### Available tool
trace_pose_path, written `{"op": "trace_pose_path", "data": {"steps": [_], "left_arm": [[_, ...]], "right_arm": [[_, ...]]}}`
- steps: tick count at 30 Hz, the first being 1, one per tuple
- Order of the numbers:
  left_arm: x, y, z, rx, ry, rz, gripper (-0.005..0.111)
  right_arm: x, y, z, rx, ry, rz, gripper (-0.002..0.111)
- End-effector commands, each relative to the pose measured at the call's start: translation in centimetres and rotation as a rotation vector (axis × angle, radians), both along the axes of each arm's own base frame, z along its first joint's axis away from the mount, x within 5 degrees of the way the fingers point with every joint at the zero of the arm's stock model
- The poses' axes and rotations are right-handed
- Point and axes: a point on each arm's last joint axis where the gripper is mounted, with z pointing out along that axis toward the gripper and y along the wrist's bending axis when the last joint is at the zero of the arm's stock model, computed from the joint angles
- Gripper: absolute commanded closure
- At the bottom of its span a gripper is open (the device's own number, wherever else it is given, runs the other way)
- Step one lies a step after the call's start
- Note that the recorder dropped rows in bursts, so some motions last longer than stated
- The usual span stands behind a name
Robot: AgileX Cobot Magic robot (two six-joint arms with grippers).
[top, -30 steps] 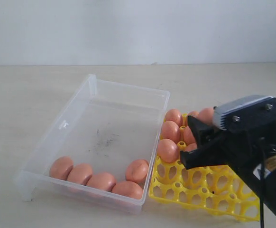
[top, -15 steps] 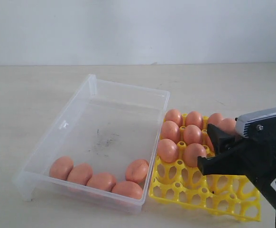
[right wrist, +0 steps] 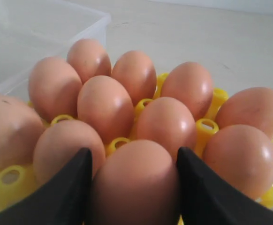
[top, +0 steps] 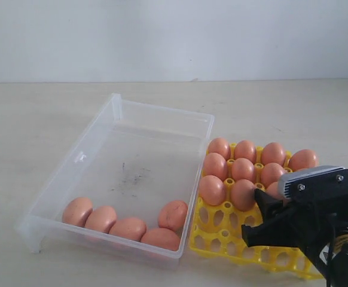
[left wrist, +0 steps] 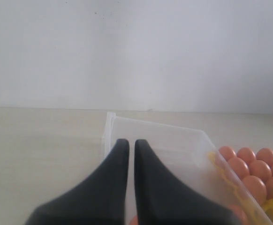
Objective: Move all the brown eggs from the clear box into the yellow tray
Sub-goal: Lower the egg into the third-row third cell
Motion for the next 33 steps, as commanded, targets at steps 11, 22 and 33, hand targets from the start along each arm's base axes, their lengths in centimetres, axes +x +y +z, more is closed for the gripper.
{"op": "trace_pose_path", "data": {"steps": [11,22,33], "left_arm": [[-0.03,-0.05,-0.04,-0.011,-0.001,-0.009,0.103],[-0.03,-0.04,-0.05,-0.011,0.001,-0.008,0.103],[-0.03,-0.04,-0.05,-0.011,0.001,-0.008,0.103]], "right_arm": [[0.01,-0.26,-0.25,-0.012,0.005,-0.019,0.109],[0.27,-0.51,-0.17,-0.007,-0.002,-0.071,0.109],[0.35,-1.08,-0.13,-0.074,-0.015,-0.112,0.109]]}}
